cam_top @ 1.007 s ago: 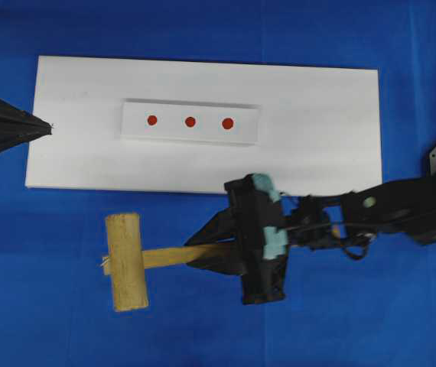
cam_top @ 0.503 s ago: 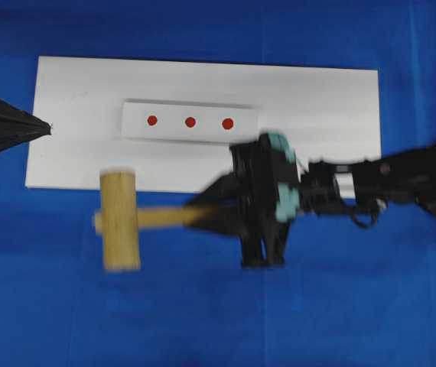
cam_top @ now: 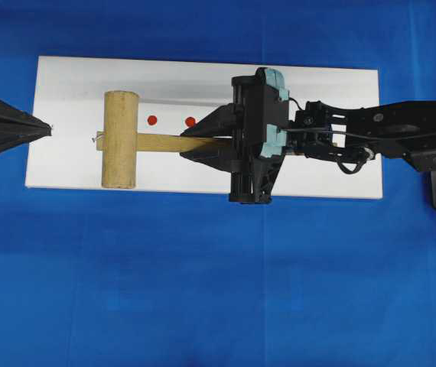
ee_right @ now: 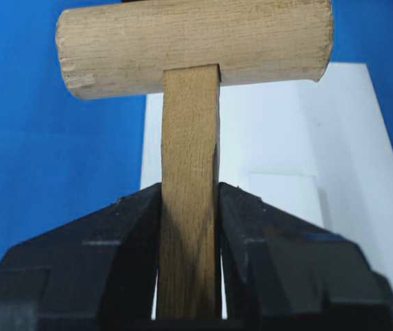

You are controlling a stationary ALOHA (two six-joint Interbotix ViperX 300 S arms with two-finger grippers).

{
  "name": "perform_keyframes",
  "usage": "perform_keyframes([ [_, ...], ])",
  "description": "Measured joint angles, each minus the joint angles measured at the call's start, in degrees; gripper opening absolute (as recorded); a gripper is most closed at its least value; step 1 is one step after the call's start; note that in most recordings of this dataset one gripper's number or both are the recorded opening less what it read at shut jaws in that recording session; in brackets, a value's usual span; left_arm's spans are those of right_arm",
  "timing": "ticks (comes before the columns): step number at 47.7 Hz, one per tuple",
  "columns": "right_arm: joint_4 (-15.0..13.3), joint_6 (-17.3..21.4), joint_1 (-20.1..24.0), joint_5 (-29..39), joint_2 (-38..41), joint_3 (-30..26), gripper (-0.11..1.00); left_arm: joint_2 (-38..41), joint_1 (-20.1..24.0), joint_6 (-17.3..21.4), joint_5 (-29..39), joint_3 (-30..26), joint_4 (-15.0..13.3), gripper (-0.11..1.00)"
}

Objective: Hit the mark with a hammer.
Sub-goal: 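Lift the mallet and carry it over the board toward the left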

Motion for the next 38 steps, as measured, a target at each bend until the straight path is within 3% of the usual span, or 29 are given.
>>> perform_keyframes([
  [5,-1.41,-3.08,-0.09,-0.62,0.0,0.0,0.1,-0.26,0.0,0.0,0.0,0.0,0.0,0.0],
  [9,-3.08,-7.65,-0.09,-2.55,-0.09,0.35,0.1,-0.35,0.0,0.0,0.09,0.0,0.09,0.0],
  [15,-4.57,-17.84,-0.26,-7.21,-0.79,1.05,0.1,-0.44,0.0,-0.09,0.09,0.0,-0.18,0.0],
  [27,-4.66,-40.52,-0.62,-11.51,-1.67,1.76,0.1,-0.7,0.0,-1.85,0.0,-0.09,-0.26,0.0],
  [38,-4.39,-49.83,-0.62,-12.3,-1.67,1.93,0.1,-0.79,0.0,-4.04,0.0,0.0,-0.35,0.0],
])
